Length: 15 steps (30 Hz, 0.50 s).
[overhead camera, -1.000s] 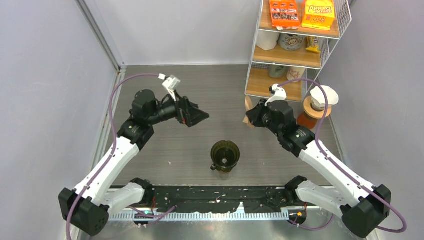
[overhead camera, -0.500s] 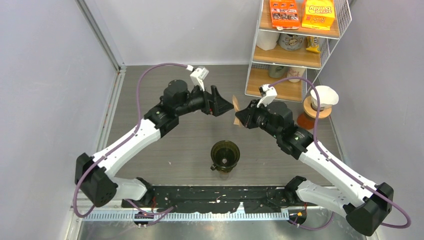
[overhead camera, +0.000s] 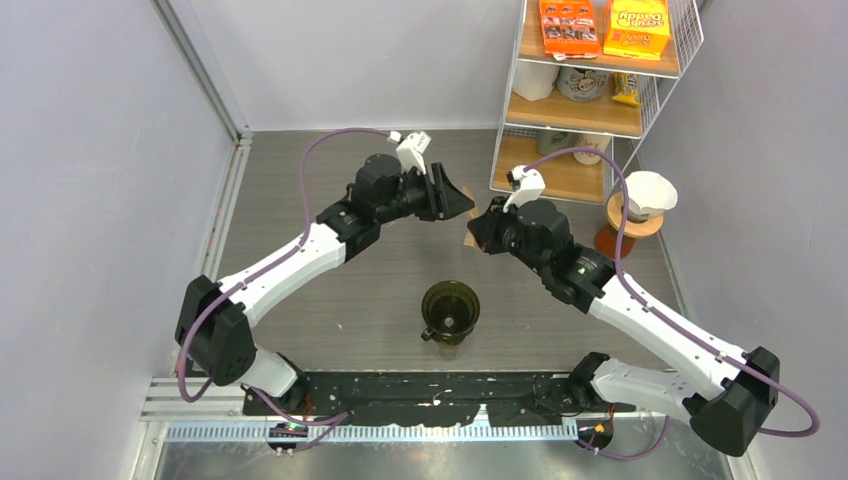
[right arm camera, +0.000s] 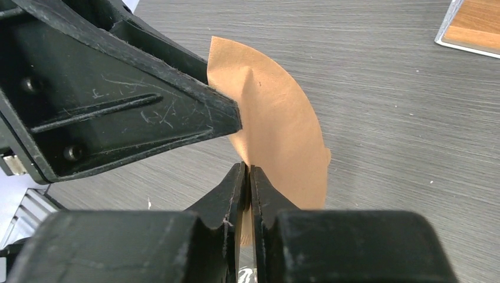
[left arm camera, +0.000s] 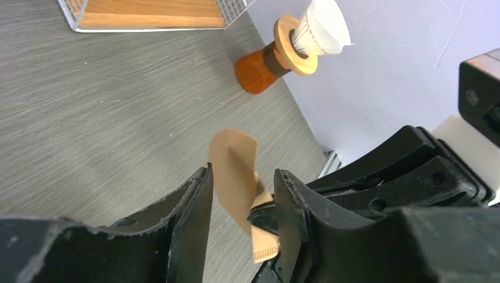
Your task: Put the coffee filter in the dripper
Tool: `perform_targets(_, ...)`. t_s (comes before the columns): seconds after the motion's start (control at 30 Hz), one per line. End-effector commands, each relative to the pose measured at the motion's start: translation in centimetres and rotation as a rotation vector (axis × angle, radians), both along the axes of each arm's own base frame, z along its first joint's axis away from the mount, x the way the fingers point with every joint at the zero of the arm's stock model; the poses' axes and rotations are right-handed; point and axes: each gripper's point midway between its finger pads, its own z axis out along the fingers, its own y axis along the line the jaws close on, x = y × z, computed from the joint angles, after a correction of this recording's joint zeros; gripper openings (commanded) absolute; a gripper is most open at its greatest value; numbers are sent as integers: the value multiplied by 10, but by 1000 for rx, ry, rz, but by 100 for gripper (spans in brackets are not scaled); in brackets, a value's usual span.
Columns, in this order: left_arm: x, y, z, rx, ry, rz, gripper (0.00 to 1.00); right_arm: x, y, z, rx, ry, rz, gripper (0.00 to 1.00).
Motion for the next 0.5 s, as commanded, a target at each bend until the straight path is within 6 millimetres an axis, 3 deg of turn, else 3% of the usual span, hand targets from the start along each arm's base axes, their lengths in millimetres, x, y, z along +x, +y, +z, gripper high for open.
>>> perform_targets(0.0, -1, -19, 32, -133, -24, -54, 44, 9, 0, 21, 12, -43, -48, 14)
perform_targets(0.1, 0, -24, 28, -138, -3, -68, 38, 9, 2, 19, 3, -38, -52, 14)
perform_targets(0.33, 2, -21, 25, -122, -8, -53, 3, 10, 2, 17, -10, -30, -58, 17)
perform_targets(0.47, 0, -18, 27, -100, -47, -62, 0, 2, 6, 19, -7, -41, -1, 32)
